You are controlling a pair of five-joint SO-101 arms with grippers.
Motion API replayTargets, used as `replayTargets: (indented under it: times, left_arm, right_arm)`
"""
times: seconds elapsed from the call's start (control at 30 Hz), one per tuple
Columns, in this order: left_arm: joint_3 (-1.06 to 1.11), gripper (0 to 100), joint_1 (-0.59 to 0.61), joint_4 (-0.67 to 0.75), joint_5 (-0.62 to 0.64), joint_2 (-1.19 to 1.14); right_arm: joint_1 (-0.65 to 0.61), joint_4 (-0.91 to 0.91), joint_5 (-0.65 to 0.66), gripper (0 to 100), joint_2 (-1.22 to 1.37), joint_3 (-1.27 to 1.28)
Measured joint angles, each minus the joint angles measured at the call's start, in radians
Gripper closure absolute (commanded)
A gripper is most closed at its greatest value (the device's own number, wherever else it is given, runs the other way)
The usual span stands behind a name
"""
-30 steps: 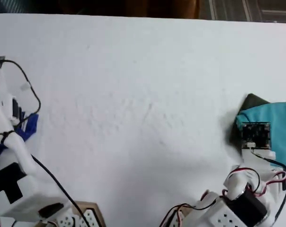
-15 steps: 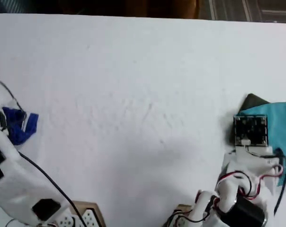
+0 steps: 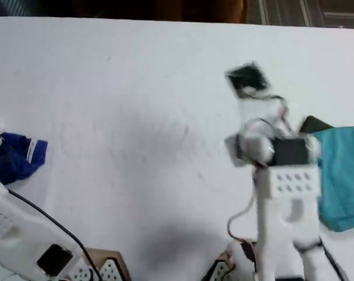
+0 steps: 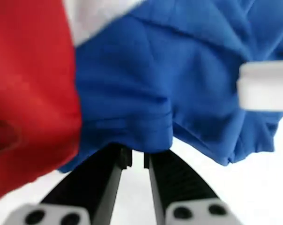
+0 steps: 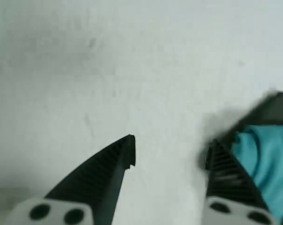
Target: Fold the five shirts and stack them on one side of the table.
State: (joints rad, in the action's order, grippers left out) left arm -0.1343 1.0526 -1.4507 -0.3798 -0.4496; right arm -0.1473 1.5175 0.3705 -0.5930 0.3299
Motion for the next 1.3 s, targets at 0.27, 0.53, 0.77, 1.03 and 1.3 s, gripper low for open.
replayTargets:
  times: [0.27, 0.53, 0.77, 1.03, 1.3]
  left_arm:
    - [-0.186, 93, 0.048, -0.048, 0.000, -0.006]
    - [-0.287, 93, 0.146, -0.048, -0.002, -0.006]
    - [-0.227, 93, 0.212, 0.006, -0.066, -0.006]
    - [-0.052, 93, 0.267, 0.172, 0.126, -0.006]
    - [0.015, 83, 0.262, 0.175, 0.198, -0.006]
  right_arm:
    - [-0.267, 0.000, 0.000, 74.8, 0.293, -0.242]
    - [-0.316, 0.046, 0.000, 74.8, 0.451, -0.362]
    - [-0.319, 0.072, 0.000, 74.8, 0.454, -0.376]
    - [-0.319, 0.072, 0.000, 74.8, 0.454, -0.376]
    - [-0.319, 0.091, 0.000, 74.8, 0.454, -0.376]
